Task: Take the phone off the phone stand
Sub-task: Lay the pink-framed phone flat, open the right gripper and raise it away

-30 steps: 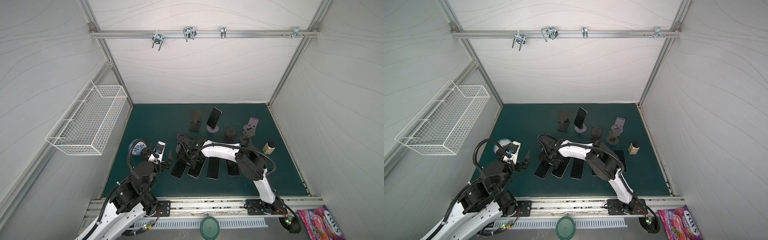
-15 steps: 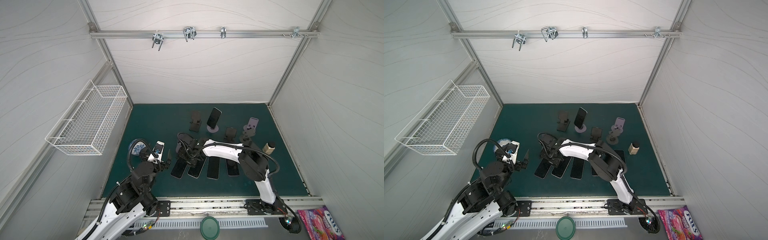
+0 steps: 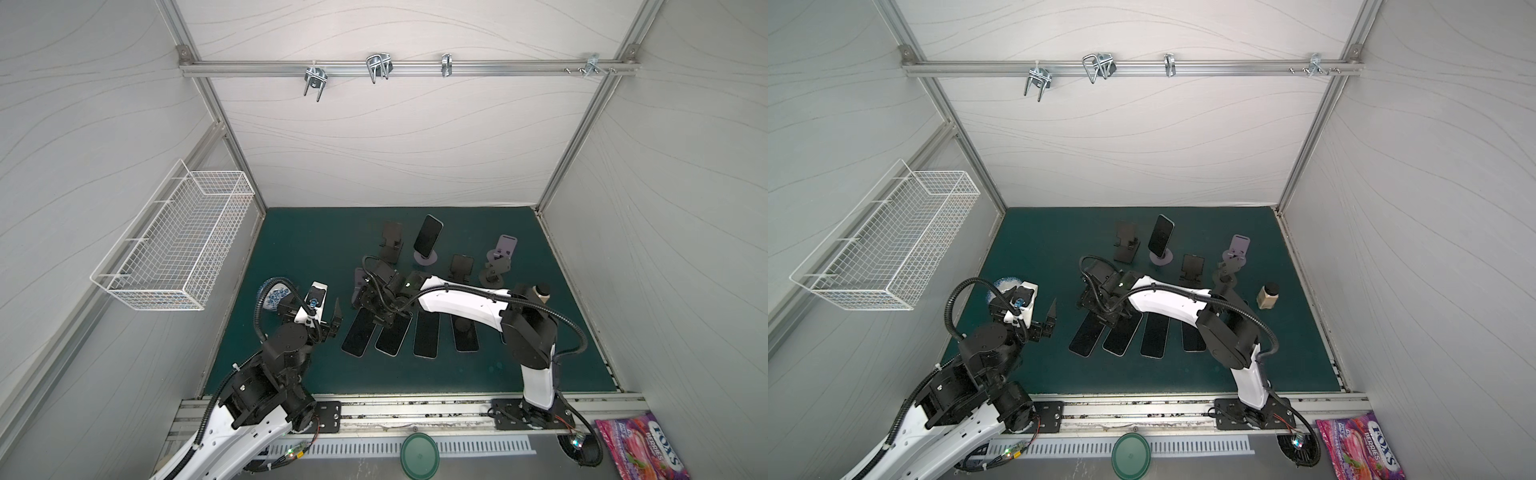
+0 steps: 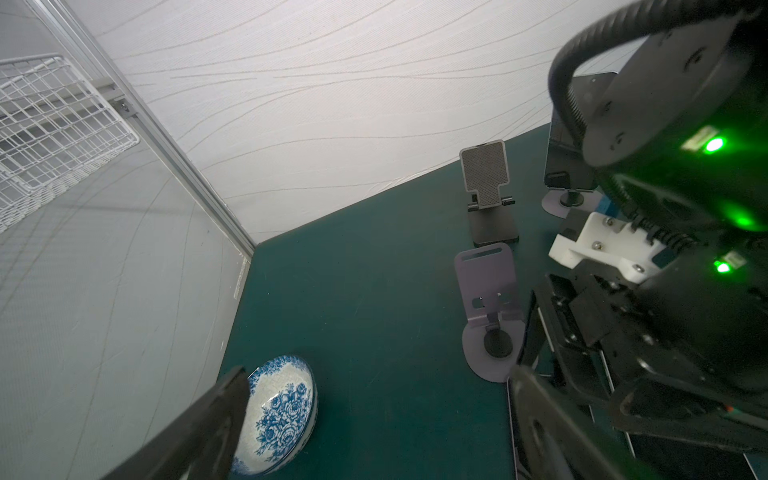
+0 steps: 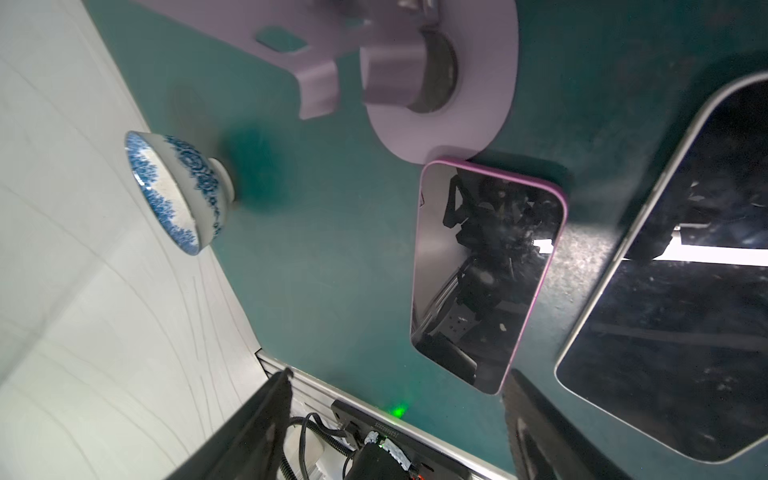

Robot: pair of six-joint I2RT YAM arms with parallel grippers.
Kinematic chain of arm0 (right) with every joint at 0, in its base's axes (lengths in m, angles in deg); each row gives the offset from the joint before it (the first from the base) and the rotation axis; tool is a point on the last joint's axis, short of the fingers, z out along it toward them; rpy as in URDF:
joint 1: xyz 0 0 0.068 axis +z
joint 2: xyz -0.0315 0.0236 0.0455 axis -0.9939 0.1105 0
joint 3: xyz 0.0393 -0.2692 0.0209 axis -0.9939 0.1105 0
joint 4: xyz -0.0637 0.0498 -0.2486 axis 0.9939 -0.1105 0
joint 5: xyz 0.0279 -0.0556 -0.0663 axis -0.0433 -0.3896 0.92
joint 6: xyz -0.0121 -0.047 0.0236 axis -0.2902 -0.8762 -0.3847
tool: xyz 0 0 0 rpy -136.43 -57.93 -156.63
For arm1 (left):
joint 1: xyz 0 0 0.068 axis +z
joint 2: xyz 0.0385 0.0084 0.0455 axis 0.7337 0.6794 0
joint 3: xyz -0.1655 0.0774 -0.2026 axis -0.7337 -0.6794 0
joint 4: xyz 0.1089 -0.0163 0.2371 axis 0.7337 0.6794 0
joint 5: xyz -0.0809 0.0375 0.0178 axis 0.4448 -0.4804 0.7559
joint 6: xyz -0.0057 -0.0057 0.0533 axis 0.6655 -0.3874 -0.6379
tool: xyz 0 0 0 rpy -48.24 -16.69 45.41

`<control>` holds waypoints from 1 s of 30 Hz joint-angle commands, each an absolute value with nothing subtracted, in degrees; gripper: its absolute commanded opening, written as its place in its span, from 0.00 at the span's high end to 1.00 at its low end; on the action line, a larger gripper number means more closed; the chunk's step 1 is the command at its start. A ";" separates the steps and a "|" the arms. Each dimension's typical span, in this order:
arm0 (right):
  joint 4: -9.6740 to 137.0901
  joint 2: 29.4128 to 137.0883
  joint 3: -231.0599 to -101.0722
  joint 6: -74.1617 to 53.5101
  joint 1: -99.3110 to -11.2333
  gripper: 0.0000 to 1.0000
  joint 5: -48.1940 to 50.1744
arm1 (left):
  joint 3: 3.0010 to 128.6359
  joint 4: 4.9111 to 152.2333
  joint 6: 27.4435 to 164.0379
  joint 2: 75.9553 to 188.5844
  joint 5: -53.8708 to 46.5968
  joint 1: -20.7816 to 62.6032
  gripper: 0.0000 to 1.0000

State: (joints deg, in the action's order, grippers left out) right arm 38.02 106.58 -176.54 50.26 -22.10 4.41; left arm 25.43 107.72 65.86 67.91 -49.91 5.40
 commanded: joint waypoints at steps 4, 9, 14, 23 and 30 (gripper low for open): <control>40.09 101.31 -175.15 45.60 -23.01 0.21 4.46 | 26.49 106.22 65.42 68.38 -50.82 5.18 0.01; 43.35 97.89 -171.03 43.24 -23.99 0.24 3.65 | 27.67 106.64 66.33 70.43 -50.21 5.19 0.01; 45.66 94.79 -167.85 41.33 -25.63 0.26 1.76 | 28.86 106.93 66.74 73.18 -49.84 5.16 0.01; 44.67 88.36 -164.05 36.65 -28.08 0.27 -0.02 | 31.48 105.48 67.05 78.08 -48.13 5.15 0.01; 43.22 82.73 -161.34 31.94 -30.64 0.28 0.67 | 33.95 104.69 68.75 82.48 -44.31 5.14 0.01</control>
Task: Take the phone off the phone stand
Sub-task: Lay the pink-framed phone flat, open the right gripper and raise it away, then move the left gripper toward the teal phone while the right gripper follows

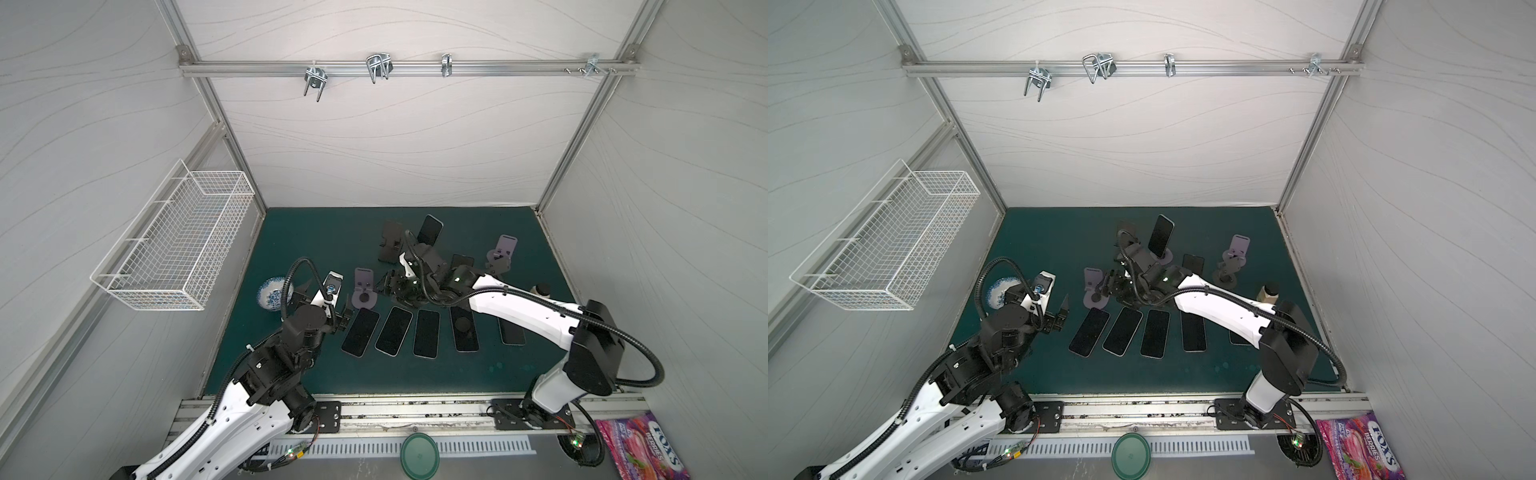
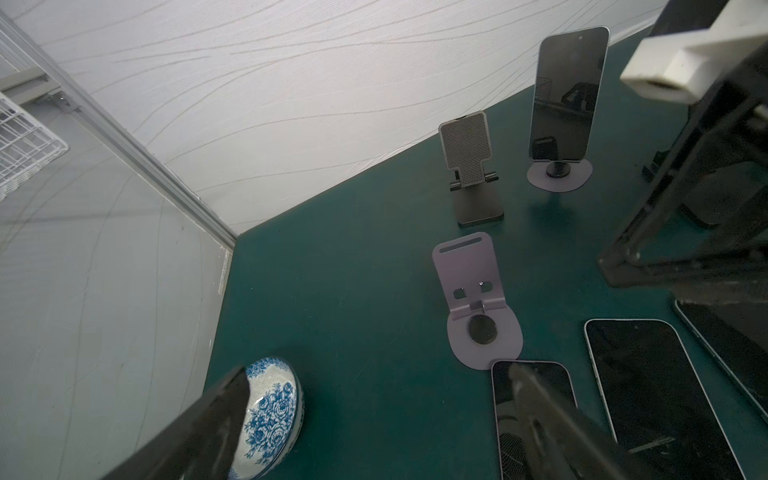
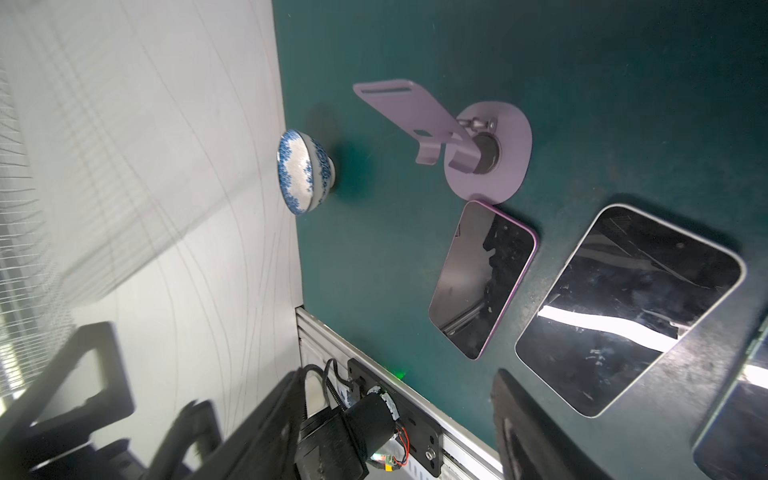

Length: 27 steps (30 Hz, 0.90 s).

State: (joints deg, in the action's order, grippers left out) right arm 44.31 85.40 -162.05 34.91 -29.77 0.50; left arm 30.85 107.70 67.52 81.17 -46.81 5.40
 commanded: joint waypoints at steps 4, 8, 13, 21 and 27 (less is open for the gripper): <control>43.03 80.50 -161.44 26.22 -32.30 0.26 -0.62 | 35.54 102.41 70.56 86.53 -41.40 5.12 0.01; 44.84 77.51 -159.48 20.98 -34.47 0.25 -2.74 | 37.09 99.62 70.70 90.63 -39.31 5.10 0.01; 45.04 73.55 -156.30 16.12 -38.37 0.23 -3.41 | 39.63 96.55 69.05 96.04 -36.65 5.17 0.01; 39.23 68.09 -155.03 9.11 -43.20 0.21 1.47 | 41.60 91.43 67.45 101.41 -33.08 5.18 0.01; 38.78 62.92 -151.39 6.02 -45.73 0.21 3.16 | 44.25 90.99 66.61 104.23 -31.91 5.19 0.01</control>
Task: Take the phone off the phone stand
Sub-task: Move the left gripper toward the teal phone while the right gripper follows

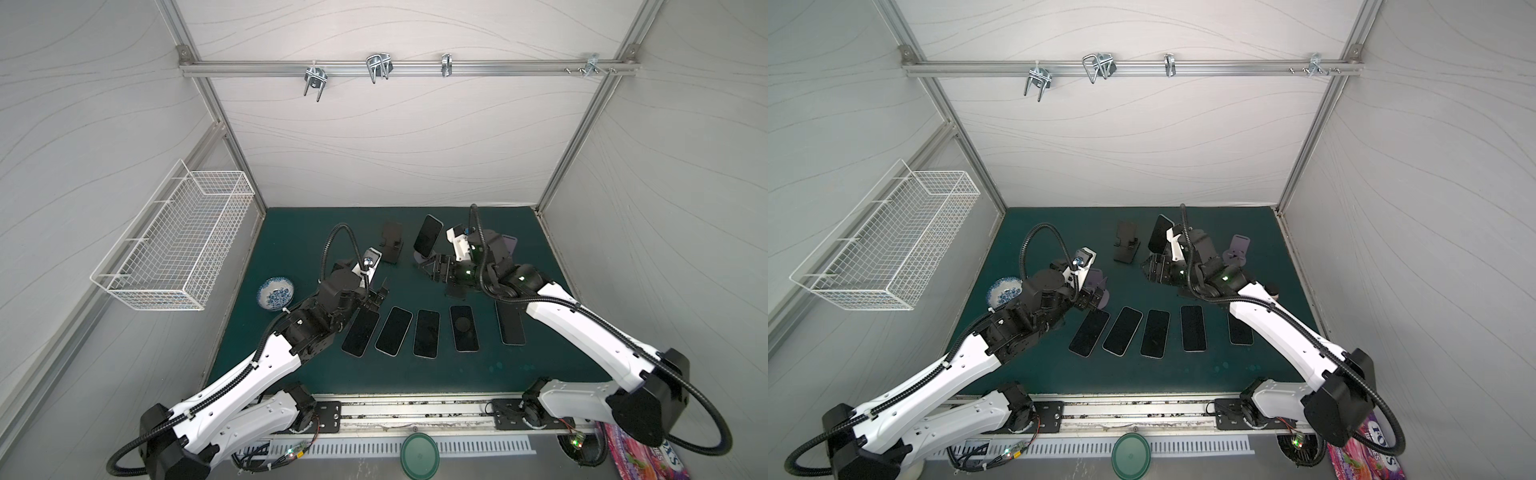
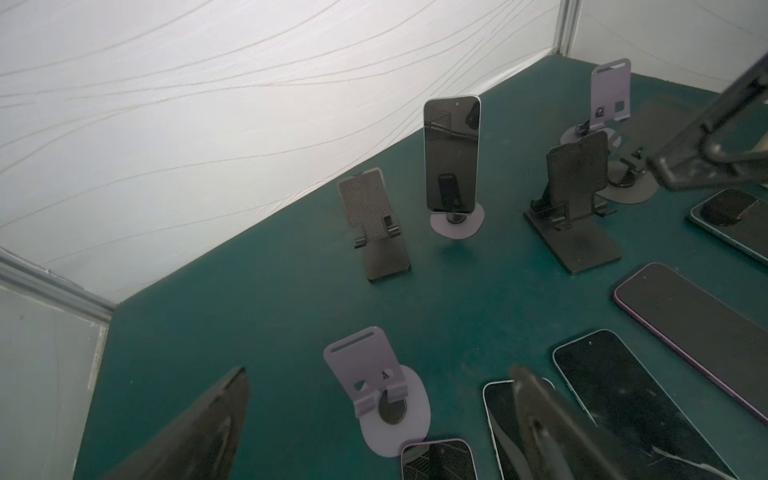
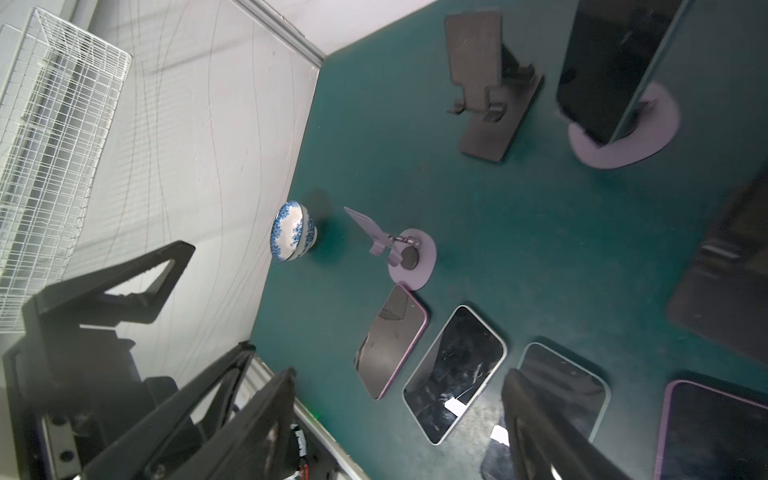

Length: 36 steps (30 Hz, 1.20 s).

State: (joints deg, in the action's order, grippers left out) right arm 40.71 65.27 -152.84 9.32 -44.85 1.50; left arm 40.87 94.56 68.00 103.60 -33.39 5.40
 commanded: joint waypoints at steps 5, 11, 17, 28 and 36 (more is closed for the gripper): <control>37.78 60.20 -149.57 5.58 -47.85 0.21 2.56 | 45.12 89.44 67.00 105.64 -31.28 5.16 0.01; 37.37 58.94 -148.67 5.33 -50.36 0.21 0.97 | 46.76 88.27 68.02 108.90 -30.59 5.19 0.01; 37.20 58.32 -147.99 5.04 -52.70 0.21 -0.77 | 48.33 87.20 68.58 112.24 -29.84 5.16 0.01; 37.71 56.37 -145.50 3.75 -56.59 0.22 -3.19 | 51.36 85.67 68.52 117.42 -29.45 5.18 0.01; 38.69 56.61 -145.35 1.48 -60.04 0.22 -5.31 | 53.73 83.38 67.85 122.25 -28.86 5.25 0.01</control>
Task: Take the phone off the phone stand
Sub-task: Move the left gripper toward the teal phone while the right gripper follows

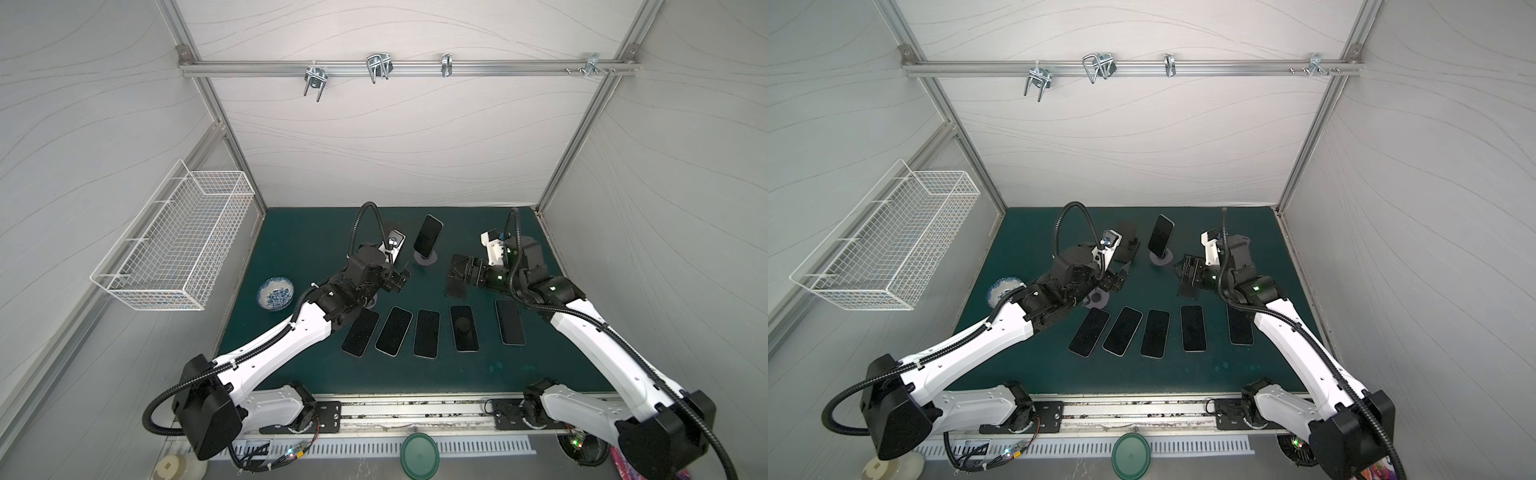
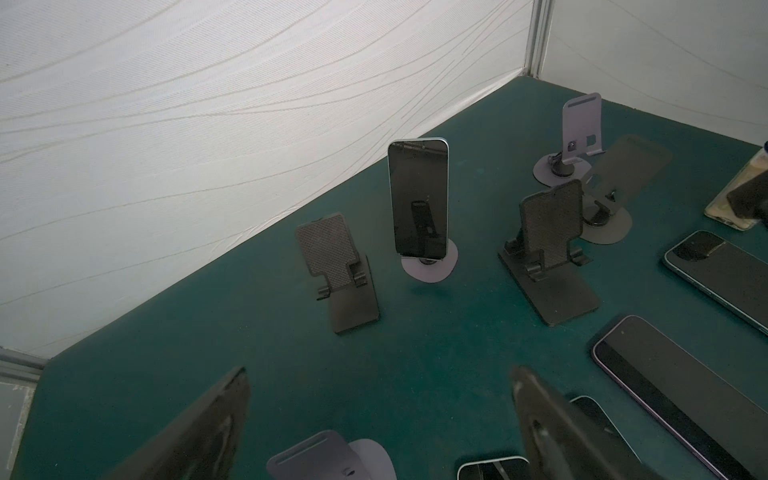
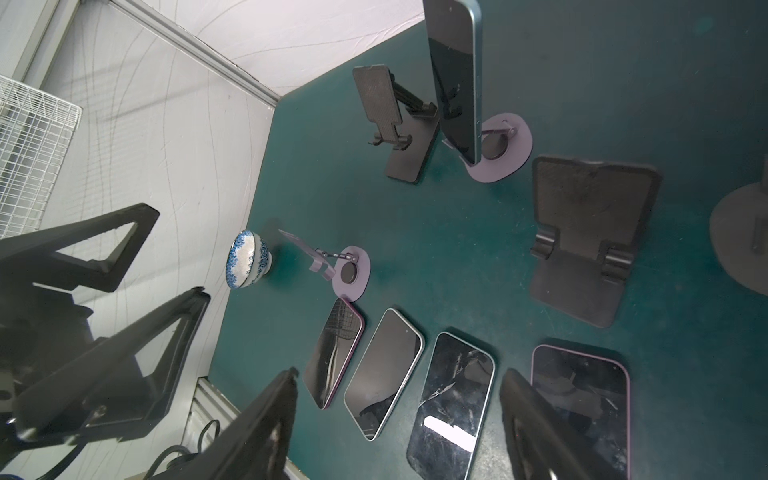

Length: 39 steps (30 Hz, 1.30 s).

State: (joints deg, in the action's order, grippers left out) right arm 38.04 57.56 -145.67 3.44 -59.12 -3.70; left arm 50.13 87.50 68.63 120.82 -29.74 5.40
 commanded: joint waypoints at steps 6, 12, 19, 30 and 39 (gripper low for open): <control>38.46 57.84 -146.66 -0.60 -61.51 0.23 -5.42 | 56.94 82.86 67.97 126.67 -28.40 5.19 0.02; 37.29 59.39 -148.88 -3.56 -61.47 0.23 -3.97 | 58.06 81.06 68.10 129.17 -28.29 5.20 0.02; 38.37 59.61 -148.82 -4.56 -61.65 0.23 -2.26 | 60.95 82.23 68.94 132.27 -27.99 5.40 0.02; 37.26 60.46 -150.06 -4.09 -62.30 0.24 -1.71 | 66.96 84.68 70.99 138.04 -22.11 7.12 0.02; 38.05 61.88 -150.25 -2.37 -62.28 0.24 -3.28 | 71.52 86.59 74.49 142.72 -11.32 11.09 0.02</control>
